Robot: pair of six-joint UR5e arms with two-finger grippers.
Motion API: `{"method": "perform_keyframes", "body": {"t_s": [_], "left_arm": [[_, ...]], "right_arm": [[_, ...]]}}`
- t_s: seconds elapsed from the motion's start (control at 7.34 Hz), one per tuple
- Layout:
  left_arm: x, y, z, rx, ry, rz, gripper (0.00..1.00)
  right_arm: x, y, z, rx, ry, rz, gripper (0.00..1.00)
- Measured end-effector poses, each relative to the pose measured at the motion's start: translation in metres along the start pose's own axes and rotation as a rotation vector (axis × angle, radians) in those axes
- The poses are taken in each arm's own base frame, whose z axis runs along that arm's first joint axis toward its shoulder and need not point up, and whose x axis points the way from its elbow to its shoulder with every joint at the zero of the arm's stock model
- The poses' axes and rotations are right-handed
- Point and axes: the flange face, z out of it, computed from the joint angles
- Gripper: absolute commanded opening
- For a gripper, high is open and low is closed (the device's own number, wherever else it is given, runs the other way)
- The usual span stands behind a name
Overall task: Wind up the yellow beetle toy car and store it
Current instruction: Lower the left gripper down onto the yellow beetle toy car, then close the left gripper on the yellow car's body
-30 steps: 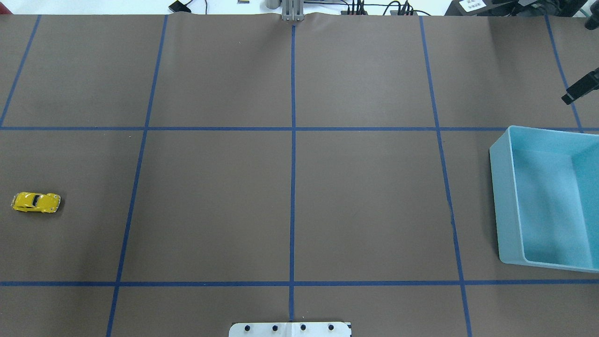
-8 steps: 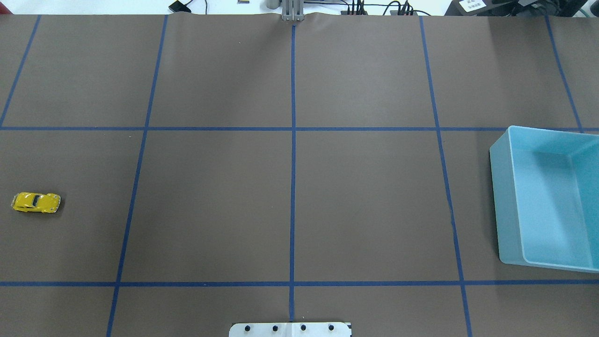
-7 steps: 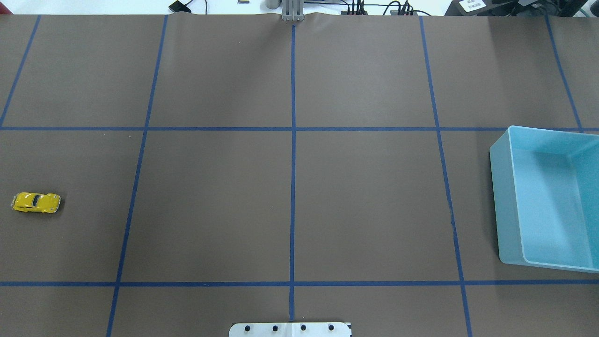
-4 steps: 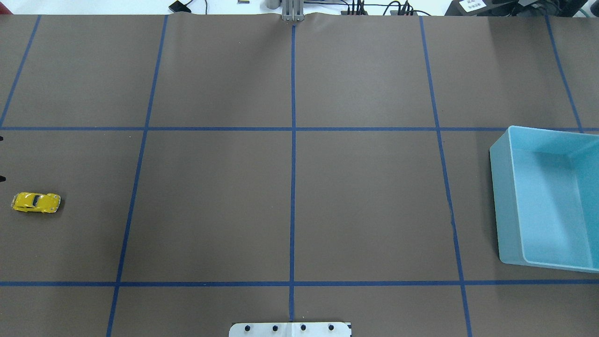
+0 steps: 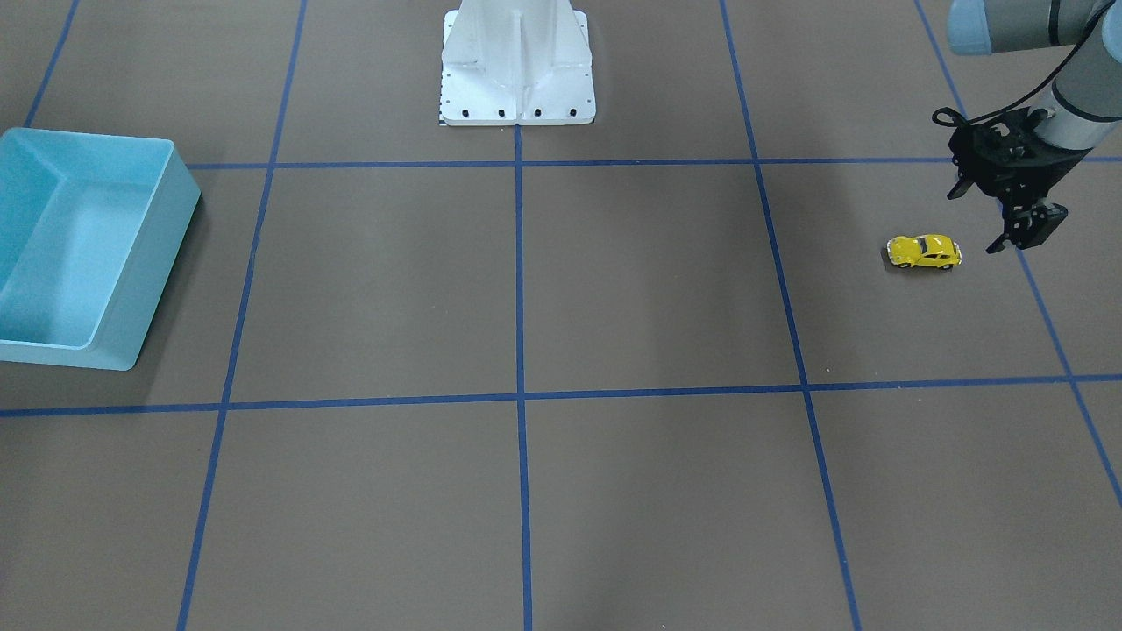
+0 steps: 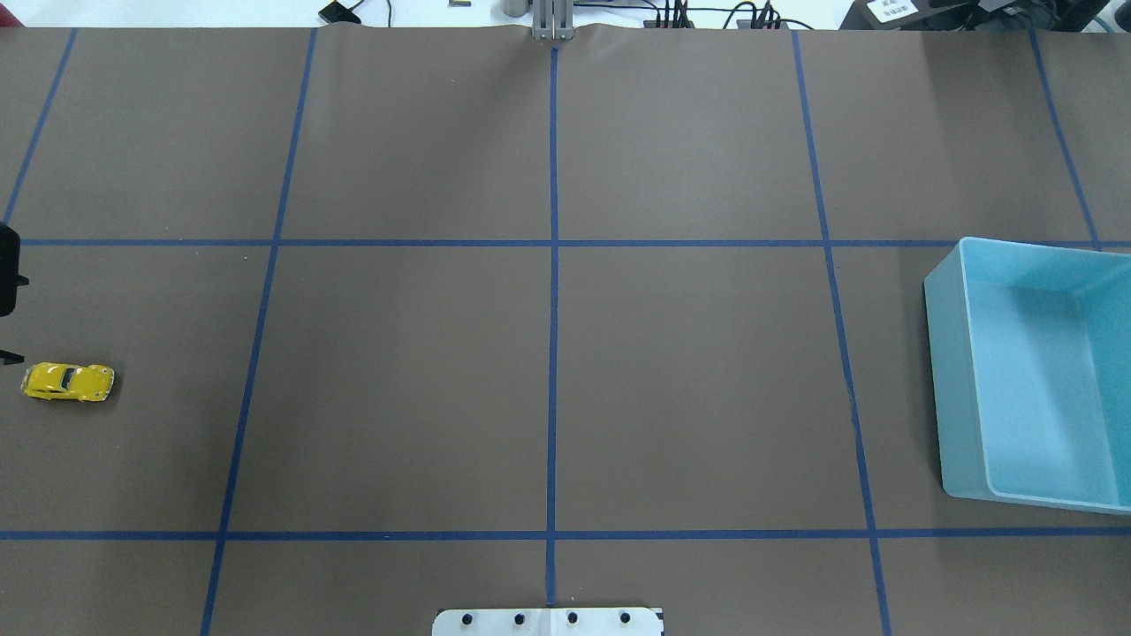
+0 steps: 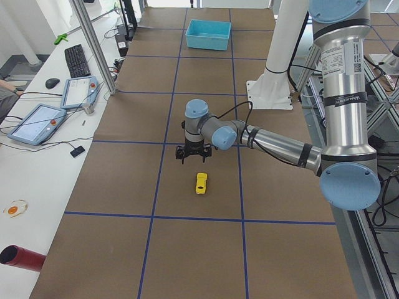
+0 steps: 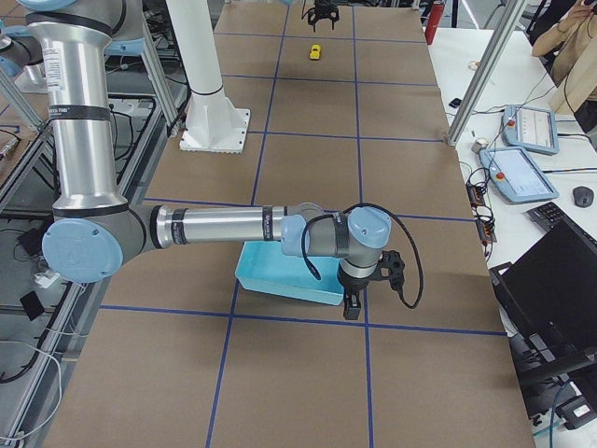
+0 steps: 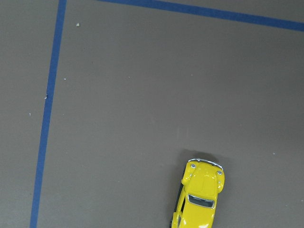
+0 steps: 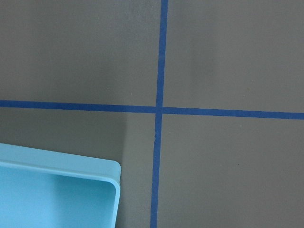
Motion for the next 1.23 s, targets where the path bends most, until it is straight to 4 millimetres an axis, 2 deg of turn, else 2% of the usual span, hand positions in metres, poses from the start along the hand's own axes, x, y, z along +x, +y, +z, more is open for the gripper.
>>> {"method": "perform_keyframes", "body": {"t_s": [0.41,0.95,1.23], "left_arm": [[0.015,0.008,0.029,0.017,-0.007,0.059,1.0],[0.045,-0.014,0.063,0.02,0.074,0.138,1.0],[0.052,-0.015,0.078,0.006,0.102,0.15,1.0]], "right_arm": [[0.002,0.002,0.002,-0.003,0.0,0.001,1.0],[0.003,0.004,0.003,-0.006,0.0,0.003,1.0],[0.003,0.004,0.003,-0.006,0.0,0.004,1.0]]}}
